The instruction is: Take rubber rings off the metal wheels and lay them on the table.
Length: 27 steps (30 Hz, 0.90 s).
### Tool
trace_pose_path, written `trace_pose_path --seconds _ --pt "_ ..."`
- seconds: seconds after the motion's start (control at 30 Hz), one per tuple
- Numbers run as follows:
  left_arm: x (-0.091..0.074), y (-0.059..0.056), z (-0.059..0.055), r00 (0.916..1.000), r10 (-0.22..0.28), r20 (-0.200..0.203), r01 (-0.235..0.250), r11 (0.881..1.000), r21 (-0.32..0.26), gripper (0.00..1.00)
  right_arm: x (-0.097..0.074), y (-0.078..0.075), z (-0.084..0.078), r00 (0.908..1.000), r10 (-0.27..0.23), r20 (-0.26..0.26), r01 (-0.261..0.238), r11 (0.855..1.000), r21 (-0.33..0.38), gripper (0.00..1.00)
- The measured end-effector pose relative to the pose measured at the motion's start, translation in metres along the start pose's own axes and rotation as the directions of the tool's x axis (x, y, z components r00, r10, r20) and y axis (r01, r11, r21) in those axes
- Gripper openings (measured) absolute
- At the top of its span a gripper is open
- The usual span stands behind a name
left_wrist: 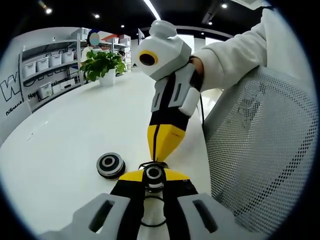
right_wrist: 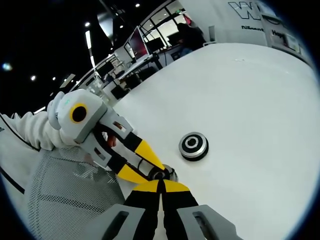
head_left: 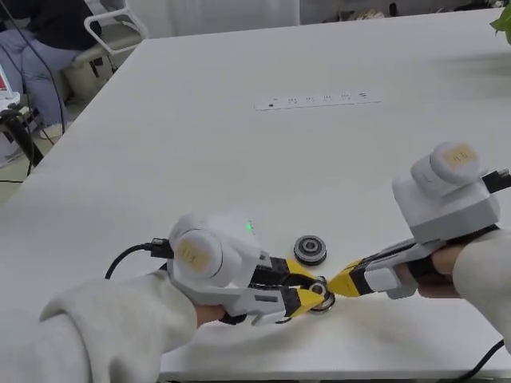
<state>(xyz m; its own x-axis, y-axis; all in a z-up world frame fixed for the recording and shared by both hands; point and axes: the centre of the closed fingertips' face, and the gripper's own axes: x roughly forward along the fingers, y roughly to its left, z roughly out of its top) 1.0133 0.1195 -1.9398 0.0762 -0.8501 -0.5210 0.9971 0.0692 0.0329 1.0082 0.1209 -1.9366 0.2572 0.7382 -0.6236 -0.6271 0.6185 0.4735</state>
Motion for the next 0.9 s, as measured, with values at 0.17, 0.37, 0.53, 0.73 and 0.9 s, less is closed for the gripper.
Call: trace_pose_path --seconds 0.17,0.37,0.53,0.73,0.9 --pt "0.0001 0.0001 -0.0001 1.0 0.0 0.0 0.0 1.0 0.0 0.07 0.0005 0.0038 0.0033 0.9997 0.02 0.016 -0.02 1.0 0.003 0.0" --pt "0.0002 0.0001 -0.0002 1.0 0.001 0.004 -0.001 1.0 -0.008 0.07 0.0018 0.0047 0.0024 0.9999 0.014 0.007 -0.014 1.0 -0.027 0.0" --pt "0.0 0.0002 -0.0001 1.0 0.002 0.007 -0.002 1.0 -0.017 0.08 0.0012 0.0 0.0011 1.0 -0.003 0.003 0.003 1.0 -0.017 0.0" --pt "0.0006 0.0 0.0003 1.0 0.003 0.004 -0.003 1.0 -0.013 0.08 0.0027 -0.0027 -0.002 0.9997 -0.021 -0.009 0.021 1.0 -0.012 0.0" --pt "0.0017 -0.0001 0.0009 1.0 0.004 -0.006 -0.004 1.0 -0.018 0.08 0.0028 -0.0031 -0.0024 0.9996 -0.027 -0.011 0.026 1.0 -0.013 0.0"
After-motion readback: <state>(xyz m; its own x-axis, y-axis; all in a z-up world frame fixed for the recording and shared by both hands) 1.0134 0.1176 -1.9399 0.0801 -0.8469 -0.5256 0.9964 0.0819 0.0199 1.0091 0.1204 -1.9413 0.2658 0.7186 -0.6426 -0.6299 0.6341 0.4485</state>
